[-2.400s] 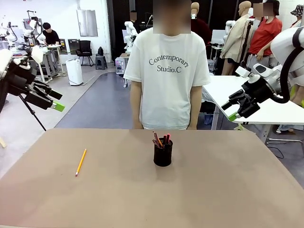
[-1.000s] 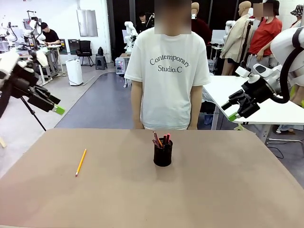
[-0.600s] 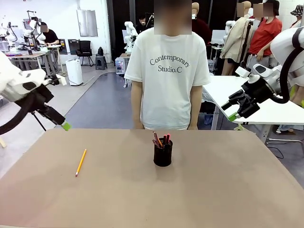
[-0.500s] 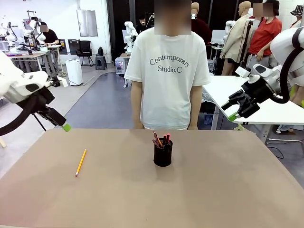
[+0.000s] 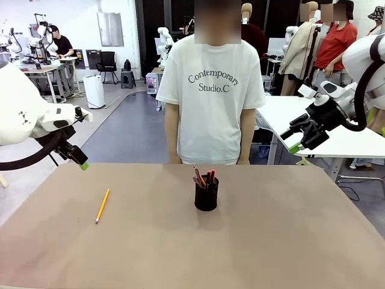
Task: Place the pens into the pen holder.
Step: Pick up a writing instrument from the table and place it into the Pen holder.
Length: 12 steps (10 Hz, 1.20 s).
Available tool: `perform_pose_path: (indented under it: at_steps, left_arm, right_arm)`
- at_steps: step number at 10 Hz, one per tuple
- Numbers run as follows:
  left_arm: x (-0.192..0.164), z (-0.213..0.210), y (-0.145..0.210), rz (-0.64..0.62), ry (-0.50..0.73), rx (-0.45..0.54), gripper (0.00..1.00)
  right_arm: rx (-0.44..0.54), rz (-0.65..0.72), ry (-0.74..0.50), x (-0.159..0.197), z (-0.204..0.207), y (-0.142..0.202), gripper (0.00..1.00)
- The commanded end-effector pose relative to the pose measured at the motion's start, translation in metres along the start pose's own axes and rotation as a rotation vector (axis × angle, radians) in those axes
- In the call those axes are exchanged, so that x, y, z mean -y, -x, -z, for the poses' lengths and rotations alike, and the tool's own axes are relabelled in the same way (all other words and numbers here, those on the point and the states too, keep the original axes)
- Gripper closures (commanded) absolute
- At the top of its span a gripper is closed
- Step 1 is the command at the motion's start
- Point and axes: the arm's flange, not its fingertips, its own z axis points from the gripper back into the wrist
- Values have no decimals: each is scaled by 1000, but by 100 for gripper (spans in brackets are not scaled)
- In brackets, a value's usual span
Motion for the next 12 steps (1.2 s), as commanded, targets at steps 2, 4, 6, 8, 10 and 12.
perform_pose_path:
  at_steps: [2, 4, 6, 8, 10, 12]
  left_arm:
    - [-1, -10, 4, -2, 24, 9, 0]
    - [6, -6, -4, -105, -121, -90, 0]
    - [6, 11, -27, -376, -157, -243, 0]
    - [-1, 30, -42, -573, -137, -341, 0]
    - [-7, 57, -56, -742, -72, -377, 0]
    - [-10, 82, -63, -703, -38, -395, 0]
  right_arm:
    - [10, -5, 4, 0, -1, -2, 0]
    - [10, -5, 4, 0, -1, -2, 0]
    - [10, -5, 4, 0, -1, -2, 0]
    - [10, -5, 4, 0, -1, -2, 0]
    - [10, -5, 4, 0, -1, -2, 0]
    - [10, -5, 4, 0, -1, -2, 0]
